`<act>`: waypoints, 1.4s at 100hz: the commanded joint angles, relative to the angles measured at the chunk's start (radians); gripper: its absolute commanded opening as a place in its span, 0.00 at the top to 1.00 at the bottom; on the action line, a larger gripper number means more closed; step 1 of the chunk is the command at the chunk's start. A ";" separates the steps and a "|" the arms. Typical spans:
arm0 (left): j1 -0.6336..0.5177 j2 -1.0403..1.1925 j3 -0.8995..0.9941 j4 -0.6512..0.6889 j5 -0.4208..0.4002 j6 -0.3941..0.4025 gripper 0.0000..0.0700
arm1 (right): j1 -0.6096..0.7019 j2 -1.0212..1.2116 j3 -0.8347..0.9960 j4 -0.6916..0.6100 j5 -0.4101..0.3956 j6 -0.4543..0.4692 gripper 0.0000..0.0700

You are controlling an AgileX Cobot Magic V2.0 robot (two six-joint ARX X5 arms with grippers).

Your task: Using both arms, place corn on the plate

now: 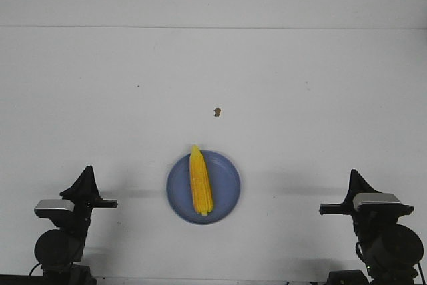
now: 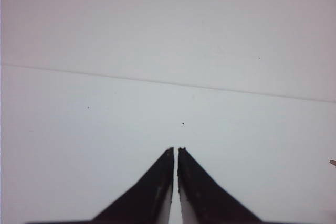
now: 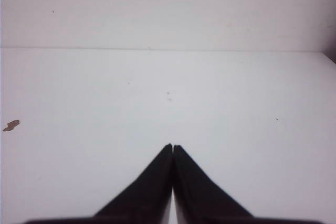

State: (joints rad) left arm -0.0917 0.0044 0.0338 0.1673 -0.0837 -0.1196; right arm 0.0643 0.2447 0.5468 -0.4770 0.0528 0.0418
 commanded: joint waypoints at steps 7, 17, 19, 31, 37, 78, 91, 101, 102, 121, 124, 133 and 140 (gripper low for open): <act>0.001 -0.002 -0.020 0.011 -0.006 -0.003 0.98 | 0.000 0.004 0.006 0.012 0.000 0.010 1.00; 0.001 -0.002 -0.020 0.011 -0.006 -0.002 0.98 | 0.000 0.004 0.006 0.012 0.001 0.010 1.00; 0.001 -0.002 -0.020 0.011 -0.006 -0.002 0.98 | 0.000 0.004 0.006 0.012 0.001 0.010 1.00; 0.001 -0.001 -0.020 0.011 -0.006 -0.002 0.98 | 0.000 0.004 0.006 0.012 0.001 0.010 1.00; 0.001 -0.001 -0.020 0.011 -0.006 -0.002 0.98 | 0.000 0.004 0.006 0.012 0.001 0.010 1.00; 0.001 -0.002 -0.020 0.011 -0.006 -0.002 0.98 | 0.000 0.002 0.006 0.012 0.001 0.010 1.00; 0.001 -0.002 -0.020 0.011 -0.006 -0.002 0.98 | -0.003 -0.023 -0.001 0.022 0.003 -0.020 1.00; 0.001 -0.001 -0.020 0.011 -0.006 -0.003 0.98 | -0.014 -0.075 -0.034 0.035 0.003 -0.019 1.00; 0.001 -0.001 -0.020 0.011 -0.006 -0.003 0.98 | -0.016 -0.081 -0.039 0.037 0.003 -0.019 1.00; 0.001 -0.001 -0.020 0.011 -0.006 -0.002 0.98 | -0.054 -0.209 -0.176 0.152 0.004 -0.019 1.00; 0.001 -0.001 -0.020 0.011 -0.006 -0.002 0.98 | -0.059 -0.229 -0.200 0.174 0.004 -0.019 1.00; 0.001 -0.001 -0.020 0.011 -0.006 -0.002 0.98 | -0.068 -0.243 -0.266 0.256 0.004 -0.016 1.00; 0.001 -0.001 -0.020 0.011 -0.006 -0.002 0.98 | -0.072 -0.243 -0.306 0.301 -0.002 -0.015 1.00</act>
State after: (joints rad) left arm -0.0917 0.0044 0.0338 0.1677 -0.0837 -0.1215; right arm -0.0036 0.0025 0.2649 -0.2127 0.0547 0.0299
